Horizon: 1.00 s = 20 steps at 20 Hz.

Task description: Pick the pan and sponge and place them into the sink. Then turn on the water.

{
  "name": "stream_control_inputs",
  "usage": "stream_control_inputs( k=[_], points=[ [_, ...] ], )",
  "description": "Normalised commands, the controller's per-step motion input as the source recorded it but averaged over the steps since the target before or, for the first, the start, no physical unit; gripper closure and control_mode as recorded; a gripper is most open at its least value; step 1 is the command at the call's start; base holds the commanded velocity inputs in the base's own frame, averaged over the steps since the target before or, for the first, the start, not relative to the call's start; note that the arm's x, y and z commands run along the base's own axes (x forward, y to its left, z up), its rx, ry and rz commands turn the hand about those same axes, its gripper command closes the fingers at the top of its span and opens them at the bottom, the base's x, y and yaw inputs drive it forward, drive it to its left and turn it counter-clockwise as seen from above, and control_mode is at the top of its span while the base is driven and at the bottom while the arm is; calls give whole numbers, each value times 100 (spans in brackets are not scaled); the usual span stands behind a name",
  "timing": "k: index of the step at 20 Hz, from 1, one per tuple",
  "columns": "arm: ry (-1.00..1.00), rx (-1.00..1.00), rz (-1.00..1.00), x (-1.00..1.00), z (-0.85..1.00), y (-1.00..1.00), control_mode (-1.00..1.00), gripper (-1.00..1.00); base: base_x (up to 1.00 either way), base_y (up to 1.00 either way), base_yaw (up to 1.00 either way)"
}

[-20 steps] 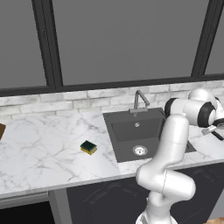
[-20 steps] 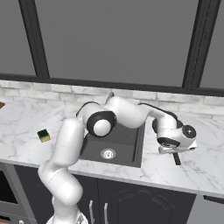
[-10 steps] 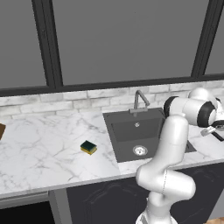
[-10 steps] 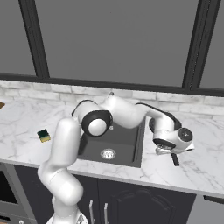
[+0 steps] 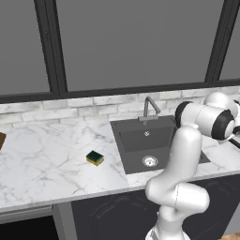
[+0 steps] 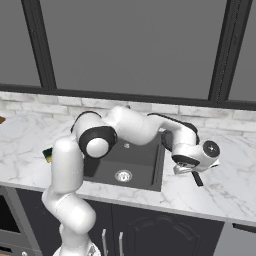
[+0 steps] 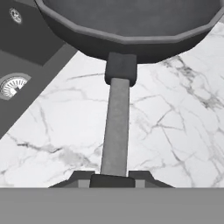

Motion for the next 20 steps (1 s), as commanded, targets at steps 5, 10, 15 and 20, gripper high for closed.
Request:
stream_control_inputs(
  k=[5, 10, 15, 20],
  points=[
    [0, 0, 10, -30, 15, 25, -100, 100, 0, 0, 0],
    [-2, 0, 12, -27, 5, 21, -100, 100, 0, 0, 0],
    [-3, 0, 15, -19, 0, 21, -100, 100, 0, 0, 0],
    [0, -6, 14, -22, 0, 35, -100, 100, 0, 0, 0]
  ],
)
